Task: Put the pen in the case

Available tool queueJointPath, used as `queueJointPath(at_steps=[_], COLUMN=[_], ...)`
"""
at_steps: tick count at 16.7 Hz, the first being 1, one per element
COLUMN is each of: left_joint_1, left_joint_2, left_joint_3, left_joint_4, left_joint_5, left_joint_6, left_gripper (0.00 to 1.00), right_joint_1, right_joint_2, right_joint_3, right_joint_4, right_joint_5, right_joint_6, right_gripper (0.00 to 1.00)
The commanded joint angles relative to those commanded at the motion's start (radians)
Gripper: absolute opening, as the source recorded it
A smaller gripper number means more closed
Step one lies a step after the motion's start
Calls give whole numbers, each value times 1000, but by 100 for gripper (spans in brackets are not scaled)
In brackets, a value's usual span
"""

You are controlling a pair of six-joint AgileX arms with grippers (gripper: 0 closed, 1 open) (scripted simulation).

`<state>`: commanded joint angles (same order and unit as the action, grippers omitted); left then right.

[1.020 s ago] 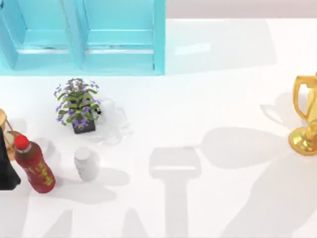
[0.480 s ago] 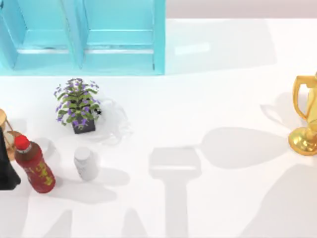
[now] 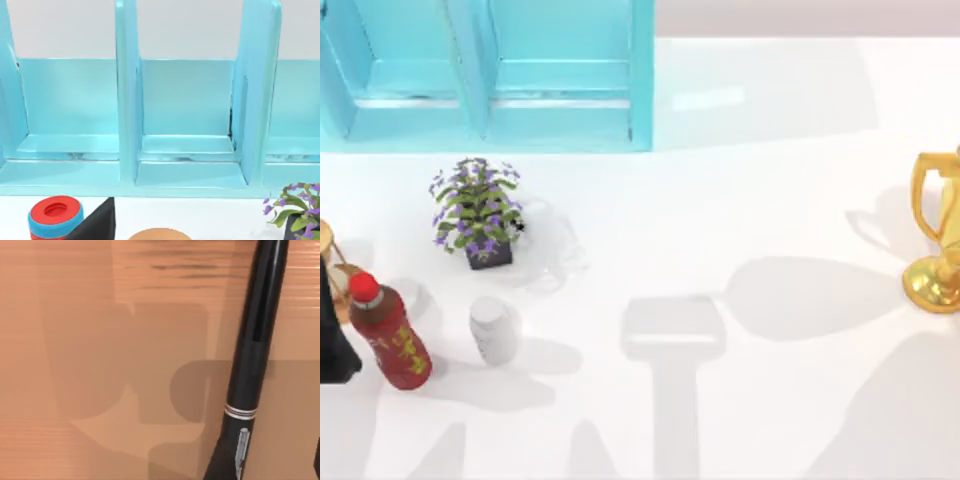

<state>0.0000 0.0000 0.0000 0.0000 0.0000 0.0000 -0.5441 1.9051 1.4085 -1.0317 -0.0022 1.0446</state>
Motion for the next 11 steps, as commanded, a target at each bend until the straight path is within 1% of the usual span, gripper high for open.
queueJointPath(at_steps=[5, 6, 11], left_joint_1=[0, 0, 0], left_joint_2=[0, 0, 0], left_joint_3=[0, 0, 0], left_joint_4=[0, 0, 0], left_joint_5=[0, 0, 0], left_joint_6=[0, 0, 0], left_gripper=[100, 100, 100], right_joint_1=[0, 0, 0], right_joint_2=[0, 0, 0], right_joint_3=[0, 0, 0], right_joint_4=[0, 0, 0], right_joint_5=[0, 0, 0], right_joint_6=[0, 0, 0], right_gripper=[98, 100, 100])
